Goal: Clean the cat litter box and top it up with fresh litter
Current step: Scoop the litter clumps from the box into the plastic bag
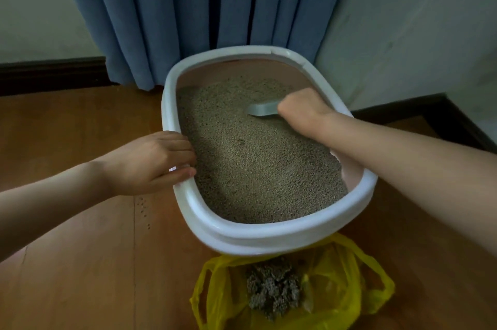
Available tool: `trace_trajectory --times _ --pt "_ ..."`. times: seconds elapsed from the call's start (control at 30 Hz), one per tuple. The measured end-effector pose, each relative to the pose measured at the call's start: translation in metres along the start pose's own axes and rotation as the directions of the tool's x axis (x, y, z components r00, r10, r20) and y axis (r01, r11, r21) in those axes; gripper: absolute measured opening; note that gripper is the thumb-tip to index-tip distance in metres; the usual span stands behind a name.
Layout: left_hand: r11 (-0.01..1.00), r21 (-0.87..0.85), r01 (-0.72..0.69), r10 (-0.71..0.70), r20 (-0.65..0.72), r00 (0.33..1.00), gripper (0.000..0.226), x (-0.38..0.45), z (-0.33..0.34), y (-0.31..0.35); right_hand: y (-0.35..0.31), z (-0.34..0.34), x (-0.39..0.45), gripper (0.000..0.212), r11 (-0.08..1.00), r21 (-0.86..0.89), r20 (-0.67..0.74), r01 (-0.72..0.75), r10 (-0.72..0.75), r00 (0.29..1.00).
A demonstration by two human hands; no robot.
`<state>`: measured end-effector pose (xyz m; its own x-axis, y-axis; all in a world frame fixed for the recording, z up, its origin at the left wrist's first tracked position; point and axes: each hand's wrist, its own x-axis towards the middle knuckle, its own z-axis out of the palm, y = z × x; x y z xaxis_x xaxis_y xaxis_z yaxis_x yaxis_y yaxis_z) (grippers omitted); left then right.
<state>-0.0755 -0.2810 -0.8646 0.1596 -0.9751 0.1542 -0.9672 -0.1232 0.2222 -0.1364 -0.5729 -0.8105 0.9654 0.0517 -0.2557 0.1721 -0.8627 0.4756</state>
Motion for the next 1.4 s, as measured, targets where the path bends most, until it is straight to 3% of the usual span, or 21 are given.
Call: trace_trajectory --times 0.23,0.4,0.57,0.77,0.9,1.03,1.13,1.23,1.4 --pt "1.0 -0.019 0.024 -0.024 -0.03 0.999 0.042 0.0 0.003 0.0 0.027 0.022 -0.085 0.023 0.989 -0.106 0.222 0.103 -0.077 0.972" --pt "0.999 -0.038 0.036 -0.037 -0.025 0.999 0.041 0.0 0.002 0.002 0.021 0.0 -0.061 0.027 0.999 0.011 -0.002 0.036 -0.036 0.999" --pt "0.998 -0.022 0.052 -0.052 0.002 0.999 0.042 -0.003 0.002 0.001 -0.026 -0.015 0.004 0.026 0.995 0.058 -0.148 0.076 -0.066 0.987" --pt "0.998 -0.024 0.06 -0.06 -0.006 0.998 0.044 -0.003 0.005 0.0 -0.014 -0.009 -0.022 0.025 0.963 0.045 -0.086 0.265 -0.26 0.962" --pt "0.998 -0.038 0.056 -0.057 -0.03 0.998 0.042 -0.003 0.006 -0.001 0.017 -0.017 -0.034 0.035 0.974 0.067 -0.14 0.217 -0.207 0.968" --pt "0.997 -0.043 0.057 -0.059 -0.035 0.998 0.042 -0.002 0.009 -0.003 0.004 -0.013 -0.01 0.03 0.992 0.059 -0.147 0.112 -0.103 0.984" --pt "0.997 -0.047 0.054 -0.055 -0.03 0.998 0.041 -0.004 0.01 -0.005 -0.018 -0.006 -0.006 0.024 0.981 0.029 -0.12 0.194 -0.189 0.975" --pt "0.997 -0.05 0.052 -0.053 -0.015 0.998 0.039 -0.004 0.009 -0.005 -0.015 -0.013 -0.017 0.03 0.945 0.116 -0.118 0.305 -0.292 0.949" --pt "0.994 -0.031 0.107 -0.108 -0.025 0.994 0.048 -0.008 0.01 -0.008 -0.026 -0.034 0.014 0.031 0.973 0.177 -0.269 0.147 -0.096 0.958"
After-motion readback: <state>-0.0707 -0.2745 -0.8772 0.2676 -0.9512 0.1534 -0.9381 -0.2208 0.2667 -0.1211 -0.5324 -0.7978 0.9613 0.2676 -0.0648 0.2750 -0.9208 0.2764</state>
